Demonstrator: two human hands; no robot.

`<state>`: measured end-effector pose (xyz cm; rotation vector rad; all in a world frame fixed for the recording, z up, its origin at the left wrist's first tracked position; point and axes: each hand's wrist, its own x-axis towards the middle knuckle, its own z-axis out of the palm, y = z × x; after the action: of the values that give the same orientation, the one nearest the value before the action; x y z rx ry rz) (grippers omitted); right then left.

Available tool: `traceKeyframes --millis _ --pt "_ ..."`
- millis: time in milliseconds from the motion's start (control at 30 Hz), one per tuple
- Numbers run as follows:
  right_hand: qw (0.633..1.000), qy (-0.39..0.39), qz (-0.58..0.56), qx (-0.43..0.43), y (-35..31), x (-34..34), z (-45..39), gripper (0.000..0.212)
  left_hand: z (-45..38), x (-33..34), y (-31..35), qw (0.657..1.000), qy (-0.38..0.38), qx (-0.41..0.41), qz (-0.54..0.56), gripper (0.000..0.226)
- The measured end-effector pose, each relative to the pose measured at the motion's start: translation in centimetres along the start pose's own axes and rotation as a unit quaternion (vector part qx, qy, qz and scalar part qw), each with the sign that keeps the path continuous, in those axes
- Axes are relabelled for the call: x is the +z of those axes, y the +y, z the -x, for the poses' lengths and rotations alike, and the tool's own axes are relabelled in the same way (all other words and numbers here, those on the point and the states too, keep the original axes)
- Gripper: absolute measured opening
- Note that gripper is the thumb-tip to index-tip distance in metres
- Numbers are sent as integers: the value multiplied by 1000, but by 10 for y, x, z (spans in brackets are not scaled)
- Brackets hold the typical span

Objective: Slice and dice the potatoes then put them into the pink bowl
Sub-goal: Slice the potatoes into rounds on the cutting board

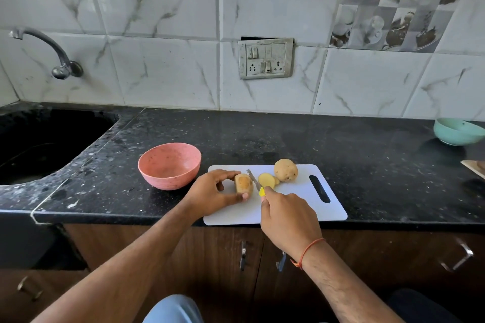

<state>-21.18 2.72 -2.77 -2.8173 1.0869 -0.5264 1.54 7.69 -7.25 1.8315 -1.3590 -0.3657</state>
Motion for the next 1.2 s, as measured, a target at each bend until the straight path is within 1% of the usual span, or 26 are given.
traceKeyframes --millis 100,300,467,567,767,1000,1200 --pt "1000 -2 1 -1 1 2 -2 35 -1 -1 1 1000 -2 3 -4 55" --pt "1000 -8 8 -7 -3 2 -3 34 -1 0 0 1000 0 7 -6 55" --pt "1000 -20 7 -8 -9 3 -17 24 2 1 -1 1000 9 5 2 53" --pt "999 -32 0 -9 -10 3 -27 22 2 0 1 1000 10 5 -6 50" --pt "999 -38 -9 -26 1 8 -11 21 5 1 1 1000 21 8 -16 61" --pt "998 -57 -30 -23 2 8 -35 19 5 1 -1 999 23 19 -17 64" --pt "996 -64 -47 -34 13 9 -12 19 5 2 0 999 24 22 -16 66"
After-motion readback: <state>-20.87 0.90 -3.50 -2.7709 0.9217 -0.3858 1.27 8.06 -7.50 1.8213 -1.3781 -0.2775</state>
